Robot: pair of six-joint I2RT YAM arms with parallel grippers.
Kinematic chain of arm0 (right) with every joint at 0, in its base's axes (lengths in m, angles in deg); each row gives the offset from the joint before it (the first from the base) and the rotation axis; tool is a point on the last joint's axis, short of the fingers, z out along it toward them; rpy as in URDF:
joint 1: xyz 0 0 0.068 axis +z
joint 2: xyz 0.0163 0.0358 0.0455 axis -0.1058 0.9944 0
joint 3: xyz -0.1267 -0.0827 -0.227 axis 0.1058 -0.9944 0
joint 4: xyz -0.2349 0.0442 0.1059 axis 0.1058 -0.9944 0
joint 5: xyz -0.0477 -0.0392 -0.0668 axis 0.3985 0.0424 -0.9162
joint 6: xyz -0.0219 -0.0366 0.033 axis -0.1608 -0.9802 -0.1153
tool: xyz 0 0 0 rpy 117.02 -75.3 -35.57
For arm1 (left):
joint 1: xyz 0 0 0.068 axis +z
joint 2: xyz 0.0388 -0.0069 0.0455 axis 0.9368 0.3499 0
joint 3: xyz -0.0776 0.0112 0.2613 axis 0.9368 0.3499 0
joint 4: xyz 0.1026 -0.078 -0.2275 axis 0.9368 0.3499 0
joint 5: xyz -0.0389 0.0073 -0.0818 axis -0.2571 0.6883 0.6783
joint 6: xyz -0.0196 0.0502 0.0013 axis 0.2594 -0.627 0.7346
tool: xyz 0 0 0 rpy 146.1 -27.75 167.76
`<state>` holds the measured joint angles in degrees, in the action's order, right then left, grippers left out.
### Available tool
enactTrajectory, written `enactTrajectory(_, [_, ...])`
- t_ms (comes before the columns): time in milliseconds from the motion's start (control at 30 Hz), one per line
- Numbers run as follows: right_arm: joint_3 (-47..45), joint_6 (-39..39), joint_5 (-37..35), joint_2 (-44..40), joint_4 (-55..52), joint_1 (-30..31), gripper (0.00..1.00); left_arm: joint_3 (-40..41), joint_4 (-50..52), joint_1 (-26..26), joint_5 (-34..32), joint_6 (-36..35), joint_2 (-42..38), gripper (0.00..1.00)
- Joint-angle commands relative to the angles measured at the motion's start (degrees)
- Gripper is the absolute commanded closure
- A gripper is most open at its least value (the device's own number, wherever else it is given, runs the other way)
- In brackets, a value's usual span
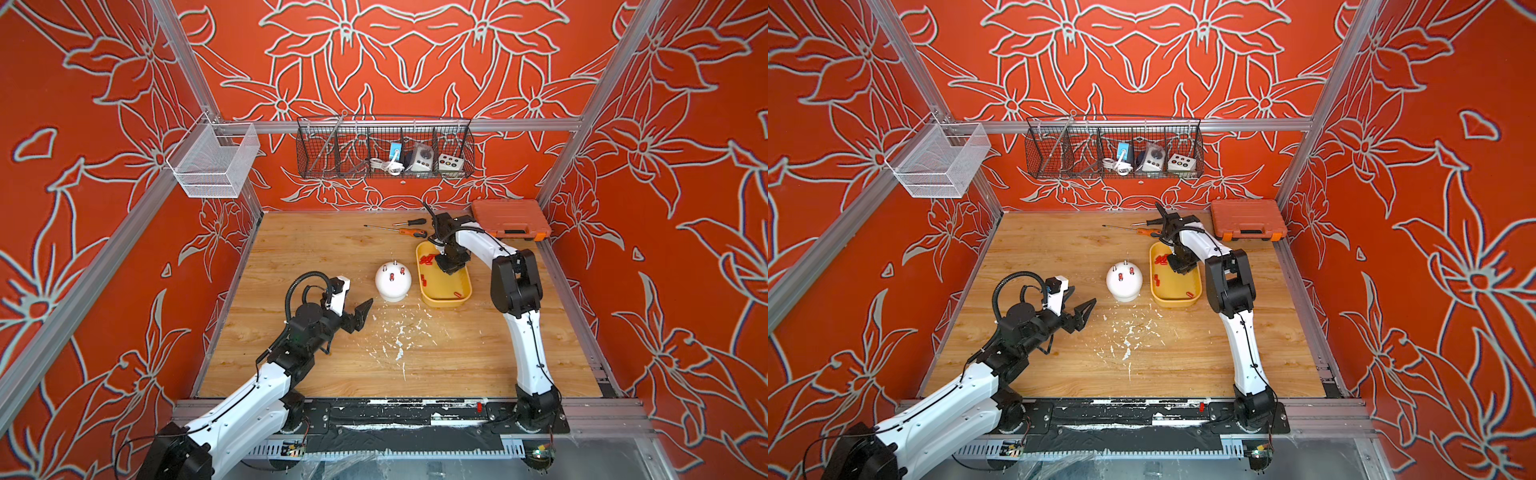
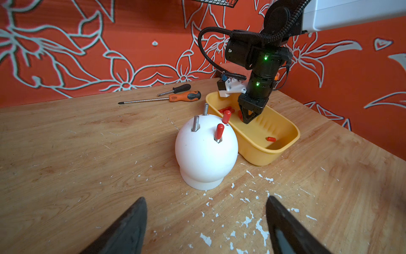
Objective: Cover the protruding screws with screw protection sleeves
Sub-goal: Pick up the screw protection sleeve from the storage box.
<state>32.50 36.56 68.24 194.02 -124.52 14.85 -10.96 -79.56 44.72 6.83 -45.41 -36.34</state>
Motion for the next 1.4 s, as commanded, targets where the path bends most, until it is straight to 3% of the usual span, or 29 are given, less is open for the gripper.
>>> enactTrajectory(0, [1.4,0.1,1.4,2.4,-2.1,0.1,0.85,0.4,-0.1,0.0,-0.1,-0.7,-0.9,0.18])
enactTrajectory(333, [-1.4,-0.7,2.9,-2.2,0.8,0.1,0.98,0.5,-0.2,0.0,-0.3,-0.5,-1.0,0.18])
enactTrajectory(433, [-5.8,-1.3,4.5,-7.2,4.7,0.1,1.0,0.5,-0.5,0.0,-0.3,-0.5,-0.6,0.18])
enactTrajectory(567, [-18.2,-1.8,7.3,-17.3,13.3,-0.1,1.0,0.6,-0.3,0.0,-0.5,-0.5,-0.8,0.18])
enactTrajectory(767, [-28.4,-2.7,15.1,-26.8,20.7,-0.2,1.0,0.9,-1.6,0.0,0.8,-0.4,-0.5,0.18])
enactTrajectory(933, [-37.3,-4.3,26.4,-34.9,29.0,0.0,1.0,1.6,-3.5,0.0,4.7,-0.9,-0.8,0.19])
enactTrajectory(1000, [-39.4,-2.1,20.2,-36.8,30.5,-0.1,1.0,1.4,-3.2,0.0,4.4,-0.6,-0.5,0.2])
enactTrajectory(1067, [-37.8,-3.2,19.1,-36.2,28.7,-0.7,1.0,1.1,-2.8,0.0,4.2,-0.5,-0.1,0.21])
enactTrajectory(1233, [-41.4,-6.3,32.2,-38.7,35.3,-0.1,1.0,1.1,-3.7,0.0,5.8,-0.9,0.5,0.22])
enactTrajectory(1367, [-46.3,-11.2,48.0,-43.3,41.0,1.3,1.0,1.7,-5.1,0.0,8.9,-1.0,-0.1,0.23])
